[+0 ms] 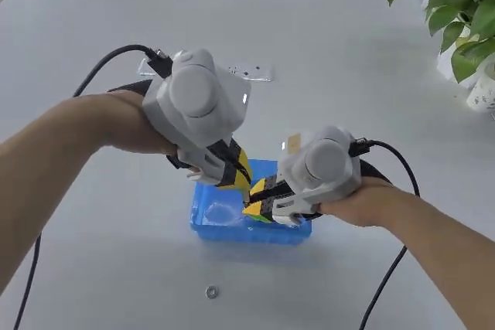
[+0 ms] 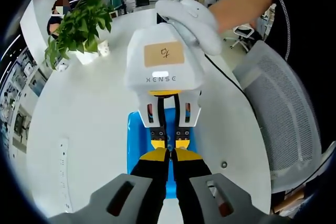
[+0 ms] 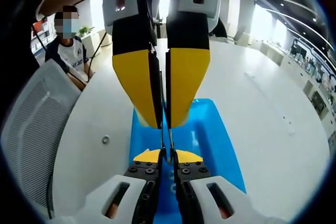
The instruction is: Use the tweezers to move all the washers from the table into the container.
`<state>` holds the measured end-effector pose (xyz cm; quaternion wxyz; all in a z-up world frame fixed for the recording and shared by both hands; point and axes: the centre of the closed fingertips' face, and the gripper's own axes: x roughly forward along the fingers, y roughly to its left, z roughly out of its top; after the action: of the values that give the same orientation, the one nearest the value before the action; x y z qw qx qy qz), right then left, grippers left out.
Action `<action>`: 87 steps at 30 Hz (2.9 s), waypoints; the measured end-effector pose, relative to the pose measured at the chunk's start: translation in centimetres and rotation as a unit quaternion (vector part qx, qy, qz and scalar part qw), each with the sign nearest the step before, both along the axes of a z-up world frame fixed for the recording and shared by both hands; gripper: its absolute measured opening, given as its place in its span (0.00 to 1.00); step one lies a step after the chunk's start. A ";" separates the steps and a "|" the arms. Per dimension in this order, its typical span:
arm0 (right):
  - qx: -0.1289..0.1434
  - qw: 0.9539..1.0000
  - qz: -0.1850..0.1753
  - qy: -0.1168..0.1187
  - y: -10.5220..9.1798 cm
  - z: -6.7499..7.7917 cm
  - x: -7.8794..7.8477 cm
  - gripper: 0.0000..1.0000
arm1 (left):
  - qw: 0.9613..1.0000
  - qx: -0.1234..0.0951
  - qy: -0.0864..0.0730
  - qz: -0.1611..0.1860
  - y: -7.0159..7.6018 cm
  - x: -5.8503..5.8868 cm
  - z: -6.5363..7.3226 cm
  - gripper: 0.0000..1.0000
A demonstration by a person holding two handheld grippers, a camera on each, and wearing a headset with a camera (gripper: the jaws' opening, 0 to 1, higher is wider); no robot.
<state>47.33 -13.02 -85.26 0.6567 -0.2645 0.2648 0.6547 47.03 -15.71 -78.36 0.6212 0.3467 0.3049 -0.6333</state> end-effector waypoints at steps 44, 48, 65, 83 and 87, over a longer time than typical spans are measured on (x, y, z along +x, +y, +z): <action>-0.012 1.000 0.008 -0.006 -0.3 -0.5 0.2 0.11 | 1.000 0.000 -0.004 0.005 0.0 0.1 -0.4 0.07; -0.012 1.000 0.008 -0.009 -0.3 -0.1 0.0 0.11 | 1.000 0.002 -0.006 0.004 0.1 -0.1 0.0 0.07; -0.001 0.999 0.004 -0.037 0.1 3.0 -1.0 0.11 | 1.000 0.005 -0.027 0.000 0.3 -1.6 3.0 0.07; 0.011 0.999 0.006 -0.050 0.6 4.7 -3.6 0.11 | 0.999 0.009 -0.032 0.008 1.1 -4.3 4.6 0.07; 0.013 0.999 0.008 -0.047 0.8 4.6 -4.3 0.11 | 0.999 0.014 -0.027 0.009 1.3 -5.1 4.5 0.07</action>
<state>42.98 -12.24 -80.67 0.6667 -0.2885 0.2224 0.6503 41.94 -14.45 -73.85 0.6301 0.3695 0.2997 -0.6137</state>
